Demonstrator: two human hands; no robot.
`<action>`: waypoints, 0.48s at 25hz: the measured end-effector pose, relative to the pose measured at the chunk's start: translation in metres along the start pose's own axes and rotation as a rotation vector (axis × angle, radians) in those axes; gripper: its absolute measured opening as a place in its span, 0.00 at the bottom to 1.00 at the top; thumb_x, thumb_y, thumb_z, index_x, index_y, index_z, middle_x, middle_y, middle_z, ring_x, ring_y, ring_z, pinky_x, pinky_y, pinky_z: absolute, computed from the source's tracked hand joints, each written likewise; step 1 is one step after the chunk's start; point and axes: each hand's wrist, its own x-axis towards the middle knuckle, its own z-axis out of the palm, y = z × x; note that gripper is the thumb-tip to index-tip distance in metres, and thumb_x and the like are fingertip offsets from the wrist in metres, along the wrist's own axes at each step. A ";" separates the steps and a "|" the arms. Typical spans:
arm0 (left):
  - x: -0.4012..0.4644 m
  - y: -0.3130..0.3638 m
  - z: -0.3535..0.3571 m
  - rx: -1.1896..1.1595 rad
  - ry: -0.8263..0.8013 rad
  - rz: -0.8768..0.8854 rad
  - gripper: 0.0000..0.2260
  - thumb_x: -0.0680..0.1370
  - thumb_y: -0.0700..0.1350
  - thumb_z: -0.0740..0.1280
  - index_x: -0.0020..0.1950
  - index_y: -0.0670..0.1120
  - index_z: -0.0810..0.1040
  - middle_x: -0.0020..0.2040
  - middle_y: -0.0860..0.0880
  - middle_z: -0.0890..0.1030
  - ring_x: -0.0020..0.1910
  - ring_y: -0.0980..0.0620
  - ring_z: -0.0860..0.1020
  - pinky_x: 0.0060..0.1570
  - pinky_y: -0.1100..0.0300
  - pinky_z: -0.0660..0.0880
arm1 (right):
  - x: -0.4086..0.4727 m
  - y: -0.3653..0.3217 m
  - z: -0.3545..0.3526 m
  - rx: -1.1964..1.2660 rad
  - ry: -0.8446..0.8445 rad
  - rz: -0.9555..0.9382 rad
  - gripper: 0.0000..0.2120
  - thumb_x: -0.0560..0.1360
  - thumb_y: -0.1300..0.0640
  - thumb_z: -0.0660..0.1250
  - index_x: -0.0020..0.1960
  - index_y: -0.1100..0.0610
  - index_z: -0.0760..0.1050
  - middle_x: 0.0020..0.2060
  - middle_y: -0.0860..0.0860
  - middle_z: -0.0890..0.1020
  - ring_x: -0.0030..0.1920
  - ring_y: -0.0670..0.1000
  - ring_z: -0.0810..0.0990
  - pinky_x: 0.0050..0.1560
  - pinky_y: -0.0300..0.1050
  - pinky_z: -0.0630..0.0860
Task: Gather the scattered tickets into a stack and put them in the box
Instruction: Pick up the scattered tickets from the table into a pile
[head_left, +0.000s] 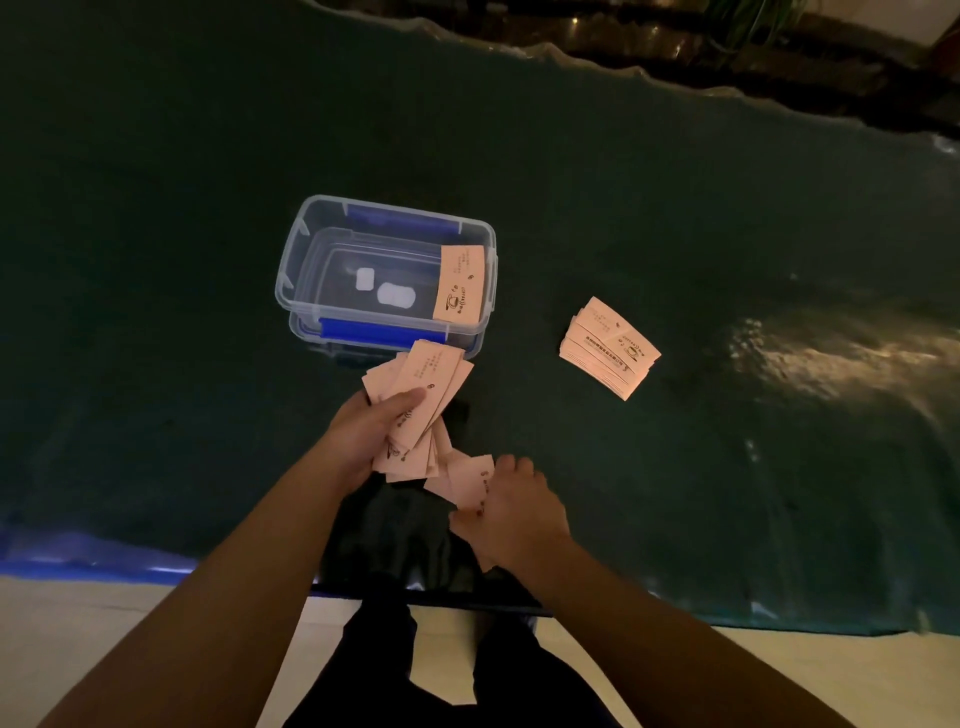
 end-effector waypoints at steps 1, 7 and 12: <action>0.000 0.000 -0.003 -0.005 0.007 0.007 0.23 0.79 0.51 0.76 0.74 0.51 0.78 0.64 0.46 0.86 0.61 0.43 0.86 0.65 0.37 0.81 | 0.001 0.000 -0.002 -0.003 0.011 -0.025 0.35 0.71 0.36 0.69 0.69 0.56 0.67 0.61 0.54 0.75 0.61 0.57 0.77 0.55 0.52 0.79; -0.003 -0.004 -0.017 -0.084 0.004 0.029 0.24 0.79 0.50 0.76 0.74 0.50 0.78 0.64 0.44 0.86 0.61 0.42 0.86 0.64 0.37 0.82 | 0.009 0.005 -0.019 -0.108 -0.042 -0.203 0.34 0.66 0.43 0.74 0.68 0.50 0.66 0.61 0.52 0.71 0.63 0.57 0.72 0.59 0.58 0.74; -0.004 -0.009 -0.026 -0.115 0.003 -0.003 0.22 0.78 0.50 0.77 0.71 0.50 0.80 0.62 0.44 0.88 0.58 0.43 0.87 0.61 0.40 0.84 | 0.024 0.011 -0.035 -0.407 -0.092 -0.637 0.39 0.70 0.57 0.78 0.77 0.41 0.66 0.78 0.53 0.61 0.81 0.59 0.51 0.79 0.75 0.46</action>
